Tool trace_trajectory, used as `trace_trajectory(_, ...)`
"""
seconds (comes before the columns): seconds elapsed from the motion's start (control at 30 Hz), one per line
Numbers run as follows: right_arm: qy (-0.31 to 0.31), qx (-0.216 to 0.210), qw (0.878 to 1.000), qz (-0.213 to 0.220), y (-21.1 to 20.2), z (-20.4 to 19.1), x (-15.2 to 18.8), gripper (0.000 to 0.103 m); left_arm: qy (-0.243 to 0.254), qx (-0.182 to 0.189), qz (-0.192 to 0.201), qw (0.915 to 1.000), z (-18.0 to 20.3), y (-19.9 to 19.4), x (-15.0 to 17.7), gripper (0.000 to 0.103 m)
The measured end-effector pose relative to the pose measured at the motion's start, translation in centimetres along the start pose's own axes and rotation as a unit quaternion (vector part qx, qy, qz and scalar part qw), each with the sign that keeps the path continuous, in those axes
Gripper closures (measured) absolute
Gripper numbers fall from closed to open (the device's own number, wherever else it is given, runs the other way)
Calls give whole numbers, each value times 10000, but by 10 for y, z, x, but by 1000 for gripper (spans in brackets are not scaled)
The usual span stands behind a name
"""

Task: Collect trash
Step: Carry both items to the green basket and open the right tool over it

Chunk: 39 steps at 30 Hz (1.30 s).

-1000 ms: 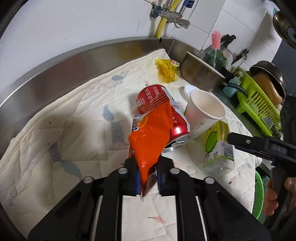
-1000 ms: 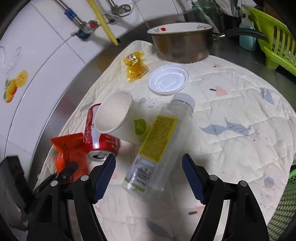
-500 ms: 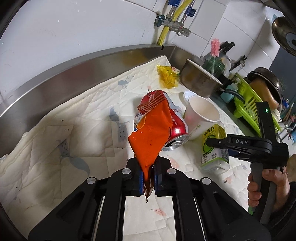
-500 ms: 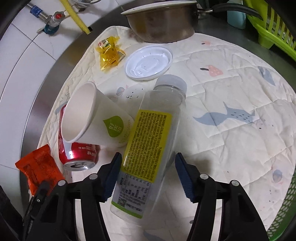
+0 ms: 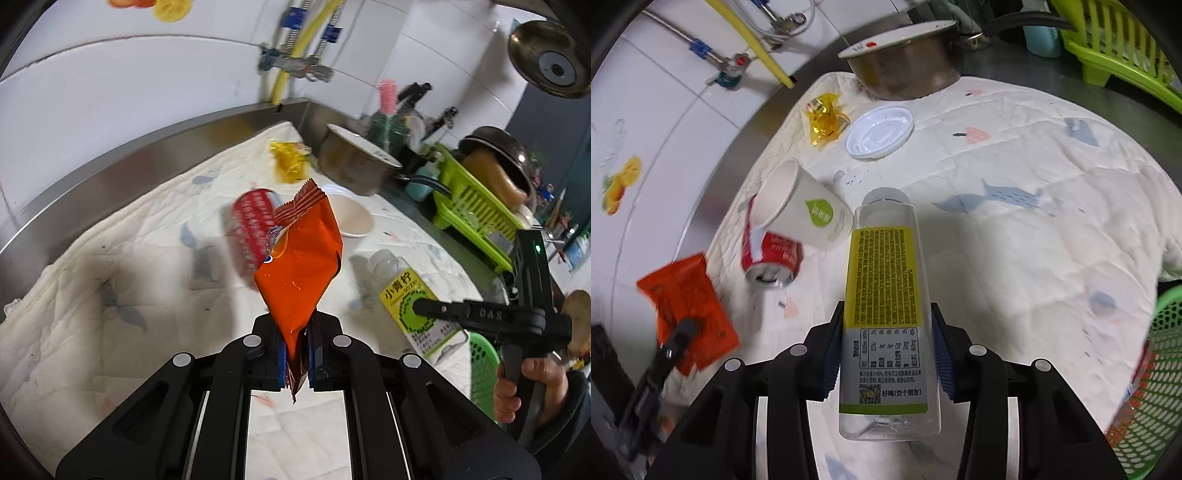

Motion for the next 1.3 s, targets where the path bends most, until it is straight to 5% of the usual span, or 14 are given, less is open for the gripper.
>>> trace_trajectory(0.27, -66, -27, 9990, 448, -70, 43, 44, 62, 308, 384, -44, 9988, 52, -7, 10, 96)
trace_trajectory(0.57, 115, 1190, 9892, 847, -142, 142, 102, 61, 825, 964, -199, 9917, 132, -4, 28, 96)
trace_trajectory(0.9, 934, 1846, 9783, 73, -104, 257, 144, 61, 1175, 1334, -467, 9830, 195, 4, 50, 96)
trace_trajectory(1.17, 986, 1587, 9818, -329, -69, 282, 159, 60, 1454, 1495, -706, 9755, 232, 11, 69, 96)
trace_trajectory(1.3, 1068, 1471, 9831, -189, -73, 285, 164, 55, 1537, 1599, -786, 9719, 248, 15, 76, 96)
Point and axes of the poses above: each gripper's, at about its wrist camera, not at the fingertips, and y roughly the way its jaws point, z to its right, x to its underside, the point moved 2 cm from there along y, roughly the way its jaws point, and after that the axes turned 1 degree about -y, right-handed, at the moved point
